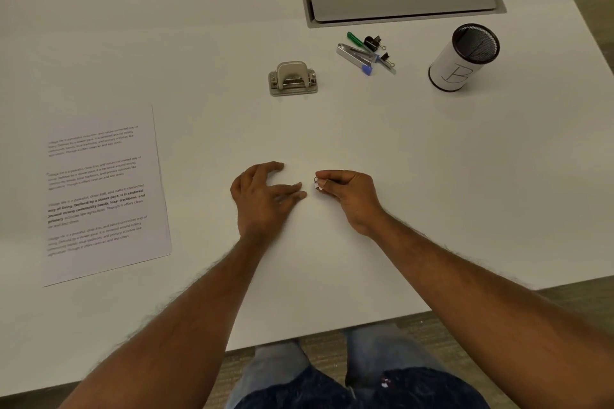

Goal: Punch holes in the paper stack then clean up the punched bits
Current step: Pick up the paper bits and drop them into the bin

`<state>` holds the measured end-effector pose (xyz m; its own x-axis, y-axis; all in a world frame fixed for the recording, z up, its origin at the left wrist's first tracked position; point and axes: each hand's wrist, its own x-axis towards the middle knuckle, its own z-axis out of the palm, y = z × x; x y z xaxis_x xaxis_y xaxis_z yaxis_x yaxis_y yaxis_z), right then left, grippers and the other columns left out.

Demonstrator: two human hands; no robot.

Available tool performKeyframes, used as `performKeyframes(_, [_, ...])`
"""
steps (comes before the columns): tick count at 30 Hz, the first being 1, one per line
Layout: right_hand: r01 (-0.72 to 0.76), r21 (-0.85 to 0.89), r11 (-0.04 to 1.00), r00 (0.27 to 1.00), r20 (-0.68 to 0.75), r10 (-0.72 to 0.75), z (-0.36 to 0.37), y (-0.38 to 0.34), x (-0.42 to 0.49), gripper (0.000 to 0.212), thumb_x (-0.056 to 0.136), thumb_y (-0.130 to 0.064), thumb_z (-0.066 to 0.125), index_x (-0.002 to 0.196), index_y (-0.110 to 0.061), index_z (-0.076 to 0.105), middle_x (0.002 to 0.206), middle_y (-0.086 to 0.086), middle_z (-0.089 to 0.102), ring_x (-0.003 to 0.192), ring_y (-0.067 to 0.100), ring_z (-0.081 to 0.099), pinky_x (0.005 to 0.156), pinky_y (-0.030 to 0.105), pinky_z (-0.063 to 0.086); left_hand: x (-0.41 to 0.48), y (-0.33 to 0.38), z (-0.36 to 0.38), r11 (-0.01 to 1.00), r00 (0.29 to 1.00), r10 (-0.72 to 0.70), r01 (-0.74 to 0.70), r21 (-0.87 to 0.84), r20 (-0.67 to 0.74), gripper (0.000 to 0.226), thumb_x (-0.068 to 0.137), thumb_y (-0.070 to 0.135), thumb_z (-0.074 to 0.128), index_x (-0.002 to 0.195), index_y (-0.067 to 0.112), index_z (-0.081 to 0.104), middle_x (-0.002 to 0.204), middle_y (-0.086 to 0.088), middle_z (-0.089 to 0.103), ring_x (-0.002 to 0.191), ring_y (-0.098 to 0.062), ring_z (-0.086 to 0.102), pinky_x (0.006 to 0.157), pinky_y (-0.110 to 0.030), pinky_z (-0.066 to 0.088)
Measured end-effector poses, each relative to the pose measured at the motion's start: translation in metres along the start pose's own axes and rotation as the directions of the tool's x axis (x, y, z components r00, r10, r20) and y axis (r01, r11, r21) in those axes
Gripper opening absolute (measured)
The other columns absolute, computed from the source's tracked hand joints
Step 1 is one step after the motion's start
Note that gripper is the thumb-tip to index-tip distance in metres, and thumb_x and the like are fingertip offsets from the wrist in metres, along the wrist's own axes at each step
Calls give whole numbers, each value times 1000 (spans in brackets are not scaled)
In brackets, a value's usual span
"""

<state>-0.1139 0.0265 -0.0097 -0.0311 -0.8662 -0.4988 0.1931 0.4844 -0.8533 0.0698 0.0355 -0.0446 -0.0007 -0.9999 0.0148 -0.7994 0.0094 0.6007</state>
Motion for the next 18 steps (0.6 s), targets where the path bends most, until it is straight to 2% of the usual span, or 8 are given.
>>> performKeyframes(7, [4,-30,1000,1000,2,-4,2,0,1,20,81,3,71,84,-16,76,83,0,77,82,14,72,86,24,57,0,1,3,999,999,-19,18,-29,-42,17,82,58,66,78,44,75,126,23,51,127,-7,35,109,-25,15])
performKeyframes(10, [2,-23,1000,1000,6,-2,3,0,0,21,80,2,72,82,-18,77,84,0,77,84,15,72,88,26,57,0,1,5,999,998,25,-26,-27,-61,19,84,53,64,77,39,75,121,19,53,124,-1,33,109,-30,18])
performKeyframes(14, [-1,-12,1000,1000,-1,1,3,1,-1,21,81,2,72,82,-18,77,84,0,77,85,15,73,87,24,57,5,2,7,995,995,99,-99,11,-13,21,87,44,61,81,31,76,114,11,59,118,-11,48,106,-32,20])
performKeyframes(18, [-15,44,999,1000,-12,16,1,-2,-2,20,81,4,71,83,-15,77,86,1,77,84,15,73,80,20,57,8,5,4,990,990,137,-137,16,29,18,88,35,65,81,23,77,106,7,62,109,-13,52,103,-31,23])
